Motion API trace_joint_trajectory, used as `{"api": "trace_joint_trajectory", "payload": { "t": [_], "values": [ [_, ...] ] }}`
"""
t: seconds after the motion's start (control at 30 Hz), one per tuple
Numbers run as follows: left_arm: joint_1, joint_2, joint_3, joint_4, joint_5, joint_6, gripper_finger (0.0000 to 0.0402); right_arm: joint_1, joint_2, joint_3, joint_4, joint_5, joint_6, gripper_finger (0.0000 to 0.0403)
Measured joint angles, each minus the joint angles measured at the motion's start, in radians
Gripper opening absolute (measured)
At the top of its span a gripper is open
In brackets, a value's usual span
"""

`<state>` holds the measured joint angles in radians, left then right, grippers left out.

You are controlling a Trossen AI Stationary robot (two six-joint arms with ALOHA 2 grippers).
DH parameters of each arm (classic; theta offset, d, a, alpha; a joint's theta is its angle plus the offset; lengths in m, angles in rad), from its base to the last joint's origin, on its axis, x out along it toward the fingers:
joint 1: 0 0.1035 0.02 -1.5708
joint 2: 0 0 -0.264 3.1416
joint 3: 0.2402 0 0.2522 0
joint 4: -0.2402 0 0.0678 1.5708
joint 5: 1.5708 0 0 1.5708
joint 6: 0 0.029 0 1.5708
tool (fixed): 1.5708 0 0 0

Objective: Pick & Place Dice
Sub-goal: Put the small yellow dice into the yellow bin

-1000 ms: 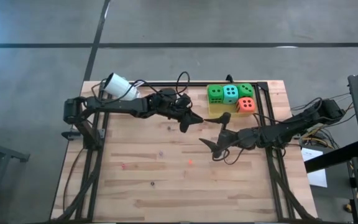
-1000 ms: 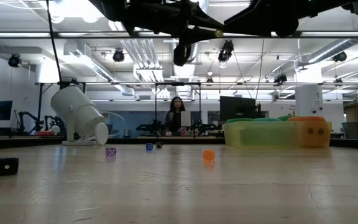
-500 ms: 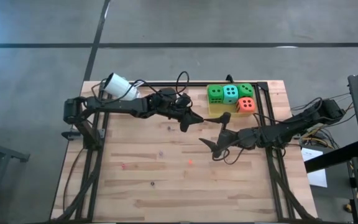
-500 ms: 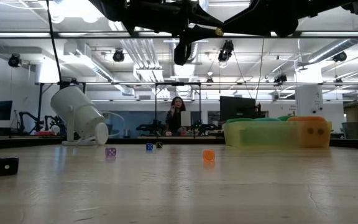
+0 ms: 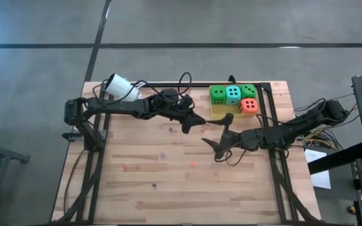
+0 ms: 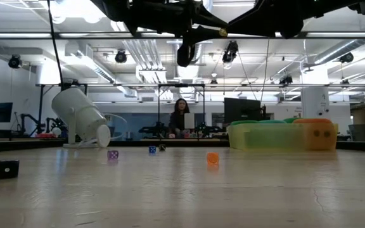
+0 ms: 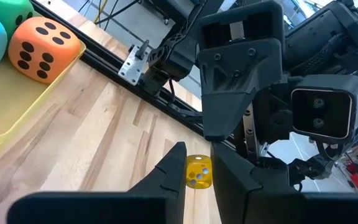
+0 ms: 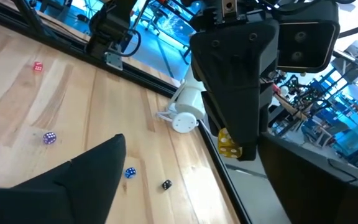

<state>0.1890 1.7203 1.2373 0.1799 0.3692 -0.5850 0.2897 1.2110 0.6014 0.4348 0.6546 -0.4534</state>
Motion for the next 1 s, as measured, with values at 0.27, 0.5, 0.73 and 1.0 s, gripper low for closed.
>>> {"api": "trace_joint_trajectory", "payload": {
  "t": [0.27, 0.5, 0.73, 1.0],
  "values": [
    [0.0, 0.0, 0.0, -0.001, 0.002, -0.003, 0.0058, 0.0, 0.0, 0.0, 0.003, 0.007, -0.017, 0.0296],
    [0.0, 0.0, 0.0, -0.001, 0.004, -0.018, 0.0058, 0.0, 0.0, 0.0, 0.006, 0.007, -0.018, 0.0277],
    [-0.014, 0.0, 0.0, 0.001, -0.002, -0.044, 0.0058, 0.0, 0.0, 0.0, 0.011, 0.004, -0.02, 0.0276],
    [-0.024, 0.0, 0.0, 0.008, 0.017, -0.044, 0.0058, 0.0, 0.002, 0.0, 0.011, 0.019, -0.018, 0.0268]
  ]
}}
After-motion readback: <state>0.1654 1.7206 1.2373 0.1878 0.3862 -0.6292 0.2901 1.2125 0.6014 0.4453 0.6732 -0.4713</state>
